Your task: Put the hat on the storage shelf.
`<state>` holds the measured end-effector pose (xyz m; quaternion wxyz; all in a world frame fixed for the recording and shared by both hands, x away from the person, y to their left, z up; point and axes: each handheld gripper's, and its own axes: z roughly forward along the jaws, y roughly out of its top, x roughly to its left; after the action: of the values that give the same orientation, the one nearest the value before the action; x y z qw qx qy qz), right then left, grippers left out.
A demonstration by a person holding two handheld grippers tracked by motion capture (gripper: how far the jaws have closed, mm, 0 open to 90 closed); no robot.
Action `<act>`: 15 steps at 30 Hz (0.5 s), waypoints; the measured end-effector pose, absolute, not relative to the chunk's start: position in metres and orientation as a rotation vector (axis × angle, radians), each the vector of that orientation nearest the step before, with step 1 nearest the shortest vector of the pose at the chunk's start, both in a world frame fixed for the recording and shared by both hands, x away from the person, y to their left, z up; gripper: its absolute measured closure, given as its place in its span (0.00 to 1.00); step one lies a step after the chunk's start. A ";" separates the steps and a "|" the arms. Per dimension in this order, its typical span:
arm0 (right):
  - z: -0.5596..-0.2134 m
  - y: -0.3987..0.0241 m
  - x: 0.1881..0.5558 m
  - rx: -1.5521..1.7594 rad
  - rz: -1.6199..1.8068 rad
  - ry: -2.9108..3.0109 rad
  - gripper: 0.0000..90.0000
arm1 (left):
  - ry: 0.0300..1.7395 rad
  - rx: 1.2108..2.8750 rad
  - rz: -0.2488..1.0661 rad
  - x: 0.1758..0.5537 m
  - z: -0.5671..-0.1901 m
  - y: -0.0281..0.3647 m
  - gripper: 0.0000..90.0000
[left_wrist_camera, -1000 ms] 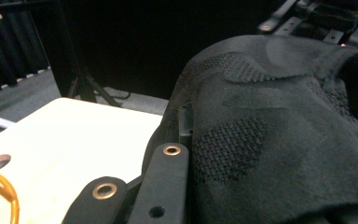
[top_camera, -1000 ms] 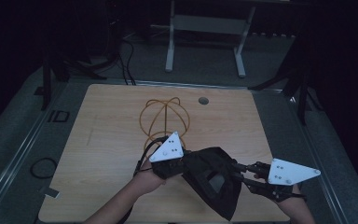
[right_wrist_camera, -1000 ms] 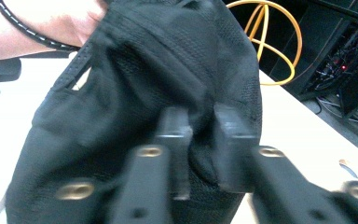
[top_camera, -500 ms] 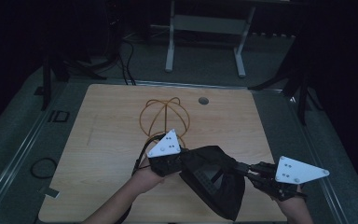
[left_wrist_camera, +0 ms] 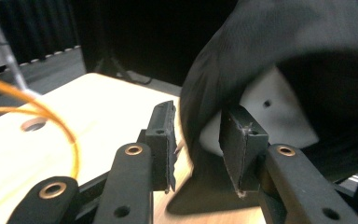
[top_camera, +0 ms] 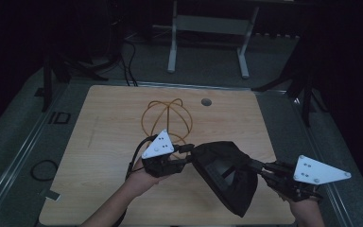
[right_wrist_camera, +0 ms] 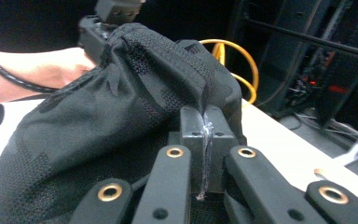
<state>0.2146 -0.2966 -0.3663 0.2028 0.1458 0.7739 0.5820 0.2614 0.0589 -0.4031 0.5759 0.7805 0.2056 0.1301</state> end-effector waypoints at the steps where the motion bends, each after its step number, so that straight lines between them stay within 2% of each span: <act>1: -0.365 -0.299 0.215 0.425 1.623 2.143 0.99 | 0.485 1.831 0.307 0.261 -0.404 0.061 0.74; 15: -0.352 -0.312 0.234 0.607 1.514 2.042 0.99 | 0.472 1.877 0.344 0.244 -0.426 0.085 0.60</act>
<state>0.2342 -0.3122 -0.3517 0.2610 0.2241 0.7541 0.5594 0.2441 0.0854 -0.4258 0.5546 0.7945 0.1999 0.1455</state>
